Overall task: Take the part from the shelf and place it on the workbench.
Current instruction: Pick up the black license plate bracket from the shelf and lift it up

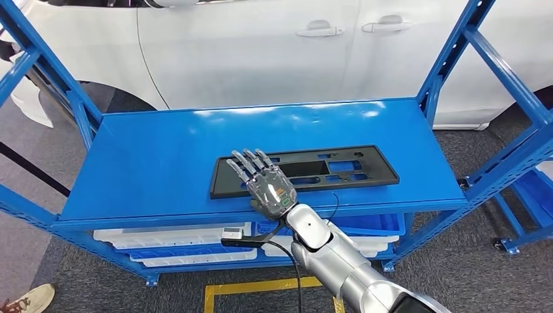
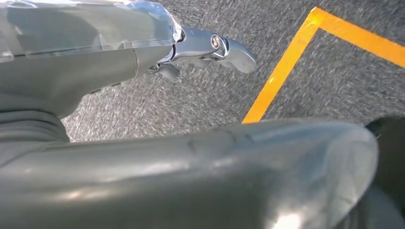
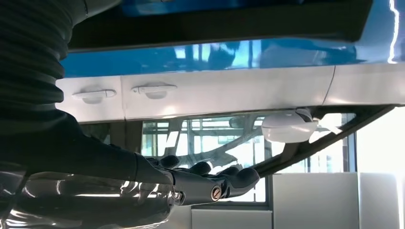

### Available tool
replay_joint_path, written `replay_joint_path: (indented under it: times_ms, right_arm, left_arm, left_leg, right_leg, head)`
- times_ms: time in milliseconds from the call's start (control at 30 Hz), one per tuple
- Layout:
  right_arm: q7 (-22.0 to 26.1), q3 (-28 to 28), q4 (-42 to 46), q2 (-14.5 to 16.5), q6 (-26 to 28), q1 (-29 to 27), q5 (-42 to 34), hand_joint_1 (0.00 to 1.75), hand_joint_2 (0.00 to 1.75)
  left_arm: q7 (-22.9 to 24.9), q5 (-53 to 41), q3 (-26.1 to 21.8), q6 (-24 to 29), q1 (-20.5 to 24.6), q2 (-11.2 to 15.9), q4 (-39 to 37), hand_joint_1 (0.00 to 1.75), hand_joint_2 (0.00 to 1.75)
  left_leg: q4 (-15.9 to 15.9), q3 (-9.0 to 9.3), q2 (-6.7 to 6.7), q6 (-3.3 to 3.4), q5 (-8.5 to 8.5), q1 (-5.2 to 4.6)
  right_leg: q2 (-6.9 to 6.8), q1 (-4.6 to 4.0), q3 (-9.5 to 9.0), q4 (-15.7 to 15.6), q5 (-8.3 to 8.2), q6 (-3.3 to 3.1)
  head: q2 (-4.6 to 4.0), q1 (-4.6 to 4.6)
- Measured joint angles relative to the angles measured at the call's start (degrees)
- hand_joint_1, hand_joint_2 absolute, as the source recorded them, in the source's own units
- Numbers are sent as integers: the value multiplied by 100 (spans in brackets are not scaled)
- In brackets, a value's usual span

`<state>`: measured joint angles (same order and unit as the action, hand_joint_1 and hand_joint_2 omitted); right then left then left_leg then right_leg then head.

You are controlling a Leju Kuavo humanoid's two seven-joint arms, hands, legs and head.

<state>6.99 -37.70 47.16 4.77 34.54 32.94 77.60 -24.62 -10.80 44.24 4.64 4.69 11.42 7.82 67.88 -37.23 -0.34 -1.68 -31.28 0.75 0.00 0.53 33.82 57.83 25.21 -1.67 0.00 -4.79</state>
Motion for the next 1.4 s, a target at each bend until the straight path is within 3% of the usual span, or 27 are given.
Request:
replay_joint_path:
  times_ms: [67,100,167,233,267,400,467,533,567,600,633,700,767,867,933,1033,1100,1133,1233,1300,1400]
  right_arm:
    - [-13,-40,-192,54,13,37,68,0,175]
    - [-30,-63,-286,75,18,58,117,0,175]
    - [-101,-108,-449,119,20,125,241,0,175]
    - [-176,-148,-592,156,25,218,344,0,175]
    - [-195,-163,-652,168,28,254,367,0,175]
    - [-368,-214,-853,192,38,345,549,0,175]
    - [-624,-227,-1017,195,41,429,718,0,175]
    - [-878,-224,-1226,177,43,496,817,0,175]
    - [-973,-210,-1323,161,47,520,834,0,175]
    - [-1056,-186,-1413,143,51,553,844,0,175]
    - [-1142,-151,-1494,122,50,596,851,0,175]
    - [-1311,-52,-1642,70,35,703,858,0,175]
    - [-1417,56,-1768,15,29,788,853,0,175]
    - [-1482,187,-1893,-65,34,854,847,0,175]
    - [-1528,272,-1954,-105,32,895,863,0,175]
    - [-1548,358,-2055,-134,27,919,877,0,175]
    - [-1558,396,-2104,-145,17,923,884,1,175]
    - [-1566,416,-2123,-147,5,929,890,36,175]
    - [-1569,479,-2169,-173,-71,969,902,156,175]
    - [-1526,530,-2196,-211,-99,990,903,168,175]
    - [-1434,600,-2236,-262,-94,987,921,175,175]
  left_arm:
    - [-19,-1,-1,4,-18,1,-1,0,0]
    - [-25,-2,-1,7,-26,2,-1,0,0]
    - [-31,-3,-5,20,-31,18,-1,0,0]
    - [-36,-1,-11,34,-16,40,0,0,0]
    - [-38,0,-13,39,-11,47,-1,0,0]
    - [-43,-2,-14,44,-20,50,-1,0,0]
    - [-46,-1,-15,46,-15,52,-2,0,0]
    - [-48,1,-16,45,-16,54,-2,0,0]
    - [-48,0,-16,43,-22,54,-2,0,0]
    - [-47,-1,-16,40,-28,54,-2,0,0]
    - [-44,-3,-16,37,-32,54,-2,0,0]
    - [-34,-4,-16,33,-30,54,-1,0,0]
    - [-23,-2,-15,19,-29,56,-1,0,0]
    - [-16,-2,-13,-22,-33,66,-2,0,0]
    - [-19,-3,-12,-43,-32,76,-2,0,0]
    - [-22,-3,-12,-52,-37,81,-2,0,0]
    - [-26,-4,-11,-57,-52,81,-2,0,0]
    - [-29,-5,-12,-59,-56,84,-2,0,0]
    - [-36,-3,-13,-65,-40,103,-2,0,0]
    - [-34,-3,-11,-69,-28,109,-1,0,0]
    - [-28,-4,-8,-69,-24,110,-2,0,0]
  left_leg:
    - [517,-272,0,-26,-127,5]
    - [503,-284,1,-31,-43,8]
    - [-133,-13,2,-19,344,16]
    - [-772,286,-3,24,577,2]
    - [-906,346,-7,55,595,-9]
    - [-963,356,-10,189,615,-1]
    - [-986,360,-3,247,633,11]
    - [-984,356,0,276,632,6]
    - [-983,358,0,279,631,3]
    - [-981,362,-1,280,629,1]
    - [-979,371,-3,277,627,0]
    - [-975,391,-5,260,616,-11]
    - [-970,394,-8,220,607,-30]
    - [-989,408,-5,129,606,-31]
    - [-808,352,-1,78,462,-24]
    - [186,-83,0,21,-49,1]
    - [573,-258,0,-9,-122,14]
    - [438,-189,1,-17,7,24]
    - [-655,348,-3,1,494,45]
    - [-959,484,-11,67,538,28]
    - [-997,475,-8,190,583,22]
  right_leg:
    - [-1,-10,-3,5,7,-10]
    - [0,-12,-5,12,12,-9]
    - [7,-11,-11,43,35,12]
    - [12,-33,0,88,65,58]
    - [12,-43,8,101,71,83]
    - [13,-37,48,189,144,195]
    - [9,-20,262,662,429,248]
    - [6,-13,609,1385,742,274]
    - [5,-12,724,1611,785,277]
    - [5,-13,748,1642,722,272]
    - [5,-15,666,1457,562,256]
    - [3,-28,307,703,183,197]
    - [0,-55,62,174,26,153]
    - [3,-60,8,36,7,93]
    - [0,-26,-35,-31,-27,34]
    - [-3,-20,-53,-52,-36,1]
    - [-1,-21,-57,-47,-32,-1]
    - [1,-20,-65,-41,-29,5]
    - [6,-29,-69,12,4,61]
    - [13,-45,-48,36,8,129]
    - [18,-32,-15,63,24,229]
  head:
    - [0,0]
    - [0,0]
    - [0,0]
    - [0,0]
    - [0,0]
    - [0,0]
    - [0,0]
    - [0,0]
    - [0,0]
    - [0,0]
    - [0,0]
    - [0,0]
    - [0,0]
    - [0,0]
    - [0,-1]
    - [0,-1]
    - [0,0]
    - [0,0]
    - [0,0]
    - [0,0]
    - [0,0]
